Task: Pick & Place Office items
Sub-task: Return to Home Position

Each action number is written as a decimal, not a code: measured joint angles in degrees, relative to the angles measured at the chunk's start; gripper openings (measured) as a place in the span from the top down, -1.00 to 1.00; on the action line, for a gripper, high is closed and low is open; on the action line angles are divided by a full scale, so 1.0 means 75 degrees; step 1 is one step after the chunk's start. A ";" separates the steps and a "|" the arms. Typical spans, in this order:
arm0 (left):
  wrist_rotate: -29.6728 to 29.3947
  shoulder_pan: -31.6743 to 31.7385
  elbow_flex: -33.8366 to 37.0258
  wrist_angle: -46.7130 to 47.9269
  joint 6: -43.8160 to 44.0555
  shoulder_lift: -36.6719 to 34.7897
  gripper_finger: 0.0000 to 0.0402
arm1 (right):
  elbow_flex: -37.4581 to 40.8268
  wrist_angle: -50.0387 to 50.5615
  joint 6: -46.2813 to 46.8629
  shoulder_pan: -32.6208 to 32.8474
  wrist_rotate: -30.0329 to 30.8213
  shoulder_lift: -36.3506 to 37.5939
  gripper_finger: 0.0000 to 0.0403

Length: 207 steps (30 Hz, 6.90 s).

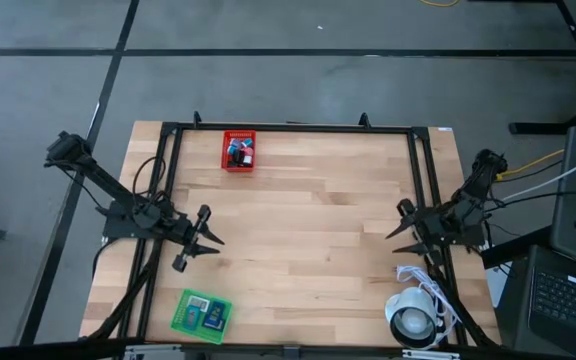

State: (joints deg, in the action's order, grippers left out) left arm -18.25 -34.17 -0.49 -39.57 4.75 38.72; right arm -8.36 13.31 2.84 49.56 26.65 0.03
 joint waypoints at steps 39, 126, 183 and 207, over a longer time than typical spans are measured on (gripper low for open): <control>-0.0532 0.0015 0.0000 0.1121 0.0673 0.0009 0.49 | 0.0798 -0.1461 -0.0679 0.0000 -0.2674 -0.0044 0.09; 0.1223 0.1378 -0.0003 0.5001 0.0683 -0.5042 0.48 | 0.0792 -0.1382 0.0309 0.0056 -0.3071 -0.1958 0.09; 0.2385 0.1381 -0.0003 0.5186 0.0682 -0.5147 0.50 | 0.0999 -0.1866 0.0357 0.0108 -0.3475 -0.0216 0.09; 0.2382 0.1380 -0.0003 0.5182 0.0681 -0.5147 0.51 | 0.0999 -0.1866 0.0354 0.0108 -0.3475 -0.0216 0.09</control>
State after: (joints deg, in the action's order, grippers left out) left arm -0.38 -23.82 -0.51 -0.70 9.86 0.12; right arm -0.86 -0.69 5.50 50.37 0.58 -1.58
